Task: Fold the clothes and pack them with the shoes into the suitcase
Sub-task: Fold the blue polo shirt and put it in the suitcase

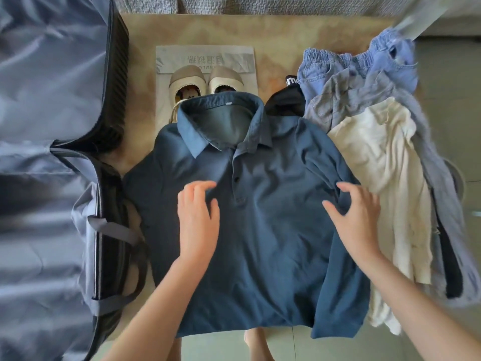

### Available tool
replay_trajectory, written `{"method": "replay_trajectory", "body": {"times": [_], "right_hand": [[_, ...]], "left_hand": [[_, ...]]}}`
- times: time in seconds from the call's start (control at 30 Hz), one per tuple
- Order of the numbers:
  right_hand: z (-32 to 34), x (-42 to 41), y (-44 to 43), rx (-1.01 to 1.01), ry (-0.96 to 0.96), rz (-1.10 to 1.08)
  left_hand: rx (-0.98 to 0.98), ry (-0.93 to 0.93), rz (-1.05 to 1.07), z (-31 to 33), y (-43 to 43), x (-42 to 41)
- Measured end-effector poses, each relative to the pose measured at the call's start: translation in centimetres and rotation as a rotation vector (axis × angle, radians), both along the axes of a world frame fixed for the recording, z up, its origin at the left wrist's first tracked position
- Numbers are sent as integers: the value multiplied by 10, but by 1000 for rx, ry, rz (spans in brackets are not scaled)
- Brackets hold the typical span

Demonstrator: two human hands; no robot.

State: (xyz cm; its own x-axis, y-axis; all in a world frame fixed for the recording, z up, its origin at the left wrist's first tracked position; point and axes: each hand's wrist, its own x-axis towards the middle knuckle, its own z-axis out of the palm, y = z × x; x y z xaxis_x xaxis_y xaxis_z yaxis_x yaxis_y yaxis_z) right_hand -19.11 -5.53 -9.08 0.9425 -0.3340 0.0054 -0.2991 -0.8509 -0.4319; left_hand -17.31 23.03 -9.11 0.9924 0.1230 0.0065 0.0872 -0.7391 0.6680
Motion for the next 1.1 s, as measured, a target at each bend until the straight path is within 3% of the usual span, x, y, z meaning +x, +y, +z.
{"method": "replay_trajectory", "body": {"times": [0.2, 0.33, 0.5, 0.57, 0.63, 0.7, 0.87, 0.97, 1.03, 1.1], "right_hand": [[-7, -97, -13, -159, 224, -276], [-6, -117, -8, -121, 50, -256], [25, -117, 4, 173, 7, -444], [33, -118, 5, 367, -5, -390], [36, -119, 3, 668, 125, -253], [31, -127, -7, 794, 250, -147], [23, -154, -35, 546, 445, -143], [16, -164, -24, 457, 567, -73], [14, -166, -12, 340, 539, -50], [17, -167, -1, 357, 438, -99]], "left_hand": [[-8, 304, -288, -24, -33, -59], [180, 554, -468, -33, -42, -70], [34, 559, -330, -23, -50, -74], [-120, 608, -260, -15, -60, -83], [-249, 676, -206, -8, -72, -95], [-324, 736, -163, -2, -83, -109], [-491, 839, -11, 3, -113, -130], [-445, 814, 9, -1, -128, -133], [-425, 798, 17, -2, -134, -133], [-460, 797, 39, -2, -135, -133]]}}
